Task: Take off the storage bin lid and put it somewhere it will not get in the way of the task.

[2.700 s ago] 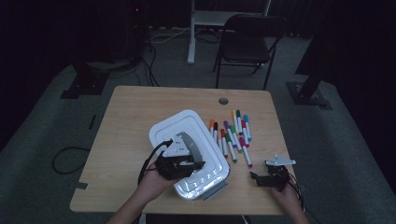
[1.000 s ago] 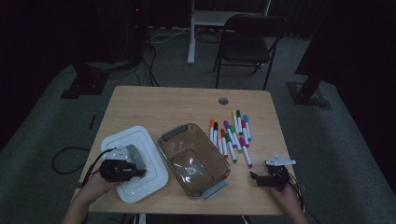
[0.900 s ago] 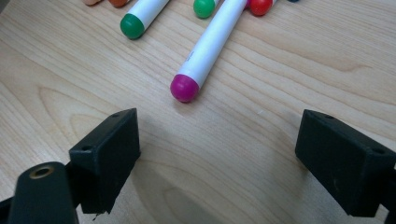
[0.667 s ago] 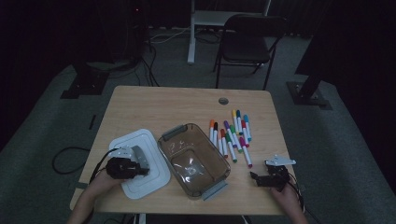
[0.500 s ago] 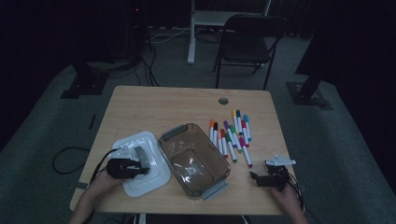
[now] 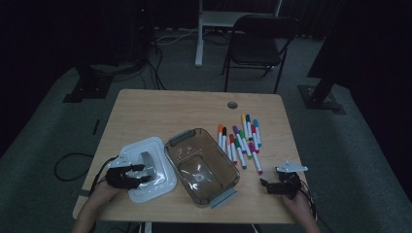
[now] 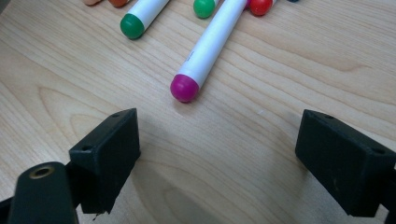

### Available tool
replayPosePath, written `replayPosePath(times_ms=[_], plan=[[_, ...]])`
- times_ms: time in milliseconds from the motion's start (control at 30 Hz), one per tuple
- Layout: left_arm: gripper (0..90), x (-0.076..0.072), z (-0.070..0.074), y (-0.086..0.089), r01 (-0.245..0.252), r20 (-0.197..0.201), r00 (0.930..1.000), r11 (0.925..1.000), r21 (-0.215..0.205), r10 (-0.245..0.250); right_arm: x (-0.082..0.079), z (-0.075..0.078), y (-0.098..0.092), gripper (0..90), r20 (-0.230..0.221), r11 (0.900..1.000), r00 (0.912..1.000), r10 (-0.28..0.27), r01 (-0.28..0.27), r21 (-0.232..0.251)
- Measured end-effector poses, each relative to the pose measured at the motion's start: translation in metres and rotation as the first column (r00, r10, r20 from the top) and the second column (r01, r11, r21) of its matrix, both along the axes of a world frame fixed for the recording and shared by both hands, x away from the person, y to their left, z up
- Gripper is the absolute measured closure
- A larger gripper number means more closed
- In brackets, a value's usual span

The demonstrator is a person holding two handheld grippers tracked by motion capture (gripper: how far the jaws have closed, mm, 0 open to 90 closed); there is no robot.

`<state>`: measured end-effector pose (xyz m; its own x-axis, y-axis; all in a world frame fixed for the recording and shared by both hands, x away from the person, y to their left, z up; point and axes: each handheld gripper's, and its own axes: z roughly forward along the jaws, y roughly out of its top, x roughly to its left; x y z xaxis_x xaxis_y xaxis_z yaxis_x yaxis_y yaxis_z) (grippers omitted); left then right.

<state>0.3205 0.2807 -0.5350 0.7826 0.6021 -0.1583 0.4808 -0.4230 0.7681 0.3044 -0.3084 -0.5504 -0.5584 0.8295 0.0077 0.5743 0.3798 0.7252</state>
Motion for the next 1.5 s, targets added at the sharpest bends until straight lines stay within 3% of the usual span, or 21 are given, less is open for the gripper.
replayPosePath(times_ms=[100,267,367,400,500,533,567,667,700,733,767,833,867,900,967,1000,1033,1133,1200,1233,1500], plan=[[32.5,-0.004,0.001,0.004,-0.01,0.014,0.9998,0.9996,-0.026,0.01,0.0,0.0,0.0,13.5,0.001,1.0,1.0,-0.001,0.001,0.002],[26.9,-0.01,0.01,0.015,-0.1,0.045,0.9938,0.9937,-0.052,0.102,0.0,0.0,0.0,13.5,0.002,1.0,1.0,0.0,0.0,0.001],[26.2,-0.012,0.012,0.019,-0.12,0.047,0.9913,0.9915,-0.049,0.123,0.0,0.0,0.0,13.5,0.001,1.0,1.0,0.0,0.0,0.001],[20.2,-0.013,0.013,0.022,-0.134,0.048,0.9896,0.9899,-0.047,0.136,0.0,0.0,0.0,13.5,0.001,1.0,1.0,0.0,0.0,0.001],[18.9,-0.017,0.014,0.029,-0.181,0.052,0.9818,0.983,-0.028,0.183,0.0,0.0,0.0,13.5,0.001,1.0,1.0,-0.001,0.001,0.001],[10.4,-0.018,0.013,0.034,-0.213,0.038,0.9763,0.9771,-0.012,0.213,0.0,0.0,0.0,13.5,0.002,1.0,1.0,0.0,0.0,0.001],[9.3,-0.018,0.013,0.034,-0.213,0.038,0.9763,0.9771,-0.012,0.213,0.0,0.0,0.0,13.5,0.002,1.0,1.0,0.0,0.0,0.001],[9.2,-0.022,0.012,0.045,-0.304,0.05,0.9518,0.9523,0.025,0.303,0.0,0.0,0.0,13.5,0.001,1.0,1.0,0.0,0.0,0.001],[7.7,-0.022,0.012,0.045,-0.304,0.05,0.9518,0.9523,0.025,0.303,0.0,0.0,0.0,13.5,0.002,1.0,1.0,0.0,0.0,0.001],[0.2,-0.023,0.012,0.05,-0.346,0.038,0.938,0.9363,0.059,0.345,0.0,0.0,0.0,13.5,0.001,1.0,1.0,0.0,0.0,0.001],[0.4,-0.023,0.012,0.05,-0.346,0.038,0.938,0.9363,0.059,0.345,0.0,0.0,0.0,13.5,0.001,1.0,1.0,0.0,0.0,0.001],[0.4,-0.025,0.011,0.055,-0.399,0.045,0.9168,0.9119,0.094,0.397,0.0,0.0,0.0,13.5,0.001,1.0,1.0,0.004,-0.004,0.001],[0.4,-0.025,0.009,0.059,-0.447,0.05,0.8945,0.8849,0.131,0.444,0.0,0.0,0.0,13.5,0.002,1.0,0.9999,0.014,-0.014,0.0],[0.4,-0.025,0.009,0.059,-0.447,0.05,0.8945,0.8849,0.131,0.444,0.0,0.0,0.001,13.4,0.003,1.0,0.9998,0.021,-0.021,0.0],[0.5,-0.026,0.005,0.064,-0.503,0.048,0.8634,0.8503,0.154,0.502,0.0,0.0,0.001,13.4,0.002,1.0,0.9998,0.019,-0.019,0.0],[0.5,-0.025,0.003,0.066,-0.52,0.049,0.8531,0.8385,0.163,0.519,0.0,0.0,0.001,13.4,0.002,1.0,0.9998,0.019,-0.019,0.0],[0.5,-0.025,0.001,0.069,-0.549,0.051,0.8337,0.8164,0.178,0.55,-0.001,0.0,0.001,13.4,0.001,1.0,0.9999,0.014,-0.014,0.0],[0.5,-0.026,-0.003,0.075,-0.564,0.048,0.8236,0.8072,0.174,0.565,-0.001,0.0,0.001,13.4,0.001,1.0,0.9999,0.011,-0.011,0.001],[0.5,-0.024,-0.008,0.076,-0.576,0.048,0.8134,0.7903,0.21,0.58,-0.001,0.0,0.001,13.4,0.001,1.0,0.9999,0.011,-0.011,0.001],[0.4,-0.023,-0.011,0.076,-0.579,0.048,0.8104,0.7862,0.215,0.584,-0.001,0.0,0.001,13.3,0.001,1.0,0.9999,0.011,-0.011,0.001],[0.5,-0.02,-0.011,0.074,-0.596,0.05,0.7977,0.7738,0.214,0.601,-0.001,0.0,0.001,13.0,0.001,1.0,0.9999,0.011,-0.011,0.0]])
